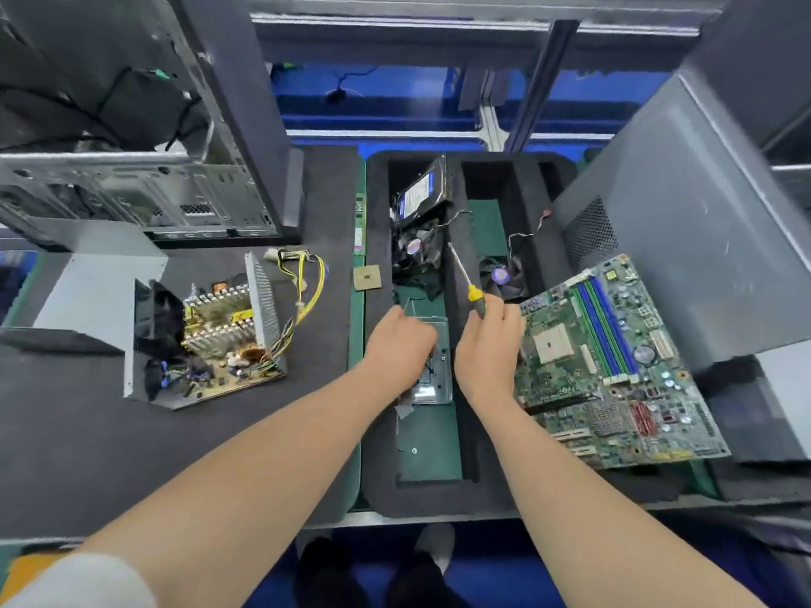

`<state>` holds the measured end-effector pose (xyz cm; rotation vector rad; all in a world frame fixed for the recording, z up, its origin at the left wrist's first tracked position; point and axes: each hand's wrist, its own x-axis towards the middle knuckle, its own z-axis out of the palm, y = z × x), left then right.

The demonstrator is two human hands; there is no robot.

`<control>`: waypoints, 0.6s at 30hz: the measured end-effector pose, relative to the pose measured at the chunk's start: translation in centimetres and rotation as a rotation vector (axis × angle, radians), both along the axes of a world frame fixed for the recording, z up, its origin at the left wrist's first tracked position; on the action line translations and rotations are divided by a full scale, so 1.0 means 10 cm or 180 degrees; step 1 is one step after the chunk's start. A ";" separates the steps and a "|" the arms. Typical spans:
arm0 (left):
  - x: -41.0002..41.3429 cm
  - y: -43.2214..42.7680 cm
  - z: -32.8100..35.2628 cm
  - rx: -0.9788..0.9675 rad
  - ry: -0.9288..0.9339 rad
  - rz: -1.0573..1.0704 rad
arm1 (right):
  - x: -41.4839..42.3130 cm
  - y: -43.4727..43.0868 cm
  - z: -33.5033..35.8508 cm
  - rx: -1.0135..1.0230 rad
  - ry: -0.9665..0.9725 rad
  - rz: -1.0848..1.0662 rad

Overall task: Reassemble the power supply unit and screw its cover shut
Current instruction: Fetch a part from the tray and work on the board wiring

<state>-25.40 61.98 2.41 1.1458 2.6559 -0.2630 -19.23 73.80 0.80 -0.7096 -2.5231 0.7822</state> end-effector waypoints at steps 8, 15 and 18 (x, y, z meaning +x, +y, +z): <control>-0.23 0.24 -0.15 -0.0052 -0.0063 0.0124 | -0.06 0.03 -0.03 -0.0282 0.0065 -0.0042; -0.22 0.25 -0.14 -0.0165 -0.0325 -0.0062 | -0.06 0.00 0.03 -0.0360 -0.0018 -0.0148; -0.22 0.27 -0.12 -0.0239 -0.0362 -0.0164 | -0.06 0.01 0.04 -0.0384 -0.0057 -0.0130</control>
